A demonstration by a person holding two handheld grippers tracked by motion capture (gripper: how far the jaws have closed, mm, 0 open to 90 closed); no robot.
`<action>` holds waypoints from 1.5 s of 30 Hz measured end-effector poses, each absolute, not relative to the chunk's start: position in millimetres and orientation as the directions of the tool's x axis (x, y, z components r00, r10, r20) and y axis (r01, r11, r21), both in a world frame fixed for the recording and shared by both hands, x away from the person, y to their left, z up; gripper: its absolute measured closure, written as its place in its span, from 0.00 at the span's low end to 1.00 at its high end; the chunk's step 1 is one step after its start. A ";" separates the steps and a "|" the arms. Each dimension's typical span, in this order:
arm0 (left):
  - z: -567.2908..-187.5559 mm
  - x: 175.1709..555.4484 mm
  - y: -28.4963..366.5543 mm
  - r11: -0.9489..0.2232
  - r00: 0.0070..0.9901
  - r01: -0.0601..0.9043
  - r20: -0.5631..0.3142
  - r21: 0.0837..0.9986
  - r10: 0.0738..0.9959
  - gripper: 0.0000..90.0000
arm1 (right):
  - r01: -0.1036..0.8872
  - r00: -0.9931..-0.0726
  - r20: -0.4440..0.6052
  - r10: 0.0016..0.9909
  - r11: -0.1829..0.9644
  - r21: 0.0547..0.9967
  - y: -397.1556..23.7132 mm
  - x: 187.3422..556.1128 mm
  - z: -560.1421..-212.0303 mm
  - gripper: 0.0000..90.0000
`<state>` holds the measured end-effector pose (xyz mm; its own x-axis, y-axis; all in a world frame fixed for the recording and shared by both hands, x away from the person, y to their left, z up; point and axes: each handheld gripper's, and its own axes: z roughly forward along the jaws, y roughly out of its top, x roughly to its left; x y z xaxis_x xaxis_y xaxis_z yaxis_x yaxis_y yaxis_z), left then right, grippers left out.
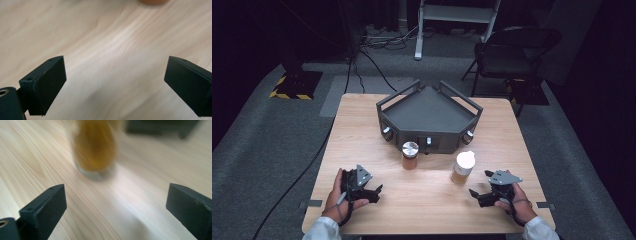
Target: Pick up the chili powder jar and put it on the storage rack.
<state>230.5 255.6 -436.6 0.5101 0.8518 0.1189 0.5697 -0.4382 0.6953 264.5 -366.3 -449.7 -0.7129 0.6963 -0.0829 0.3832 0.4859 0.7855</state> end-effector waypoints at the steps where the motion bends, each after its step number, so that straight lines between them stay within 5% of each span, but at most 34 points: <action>1: -436.6 230.5 255.6 -0.438 0.510 0.570 0.119 0.695 0.852 0.04 | 0.383 -0.713 -0.083 0.696 0.486 0.786 -366.3 264.5 -449.7 0.03; 10: -449.8 232.6 284.9 -0.381 0.534 0.616 -0.010 0.690 0.845 0.02 | 0.478 -0.667 -0.054 0.743 0.482 0.734 -394.9 262.6 -451.2 0.02; 45: -434.5 227.3 268.4 -0.377 0.499 0.589 0.046 0.715 0.865 0.03 | 0.511 -0.675 -0.010 0.738 0.477 0.715 -398.8 269.5 -449.4 0.00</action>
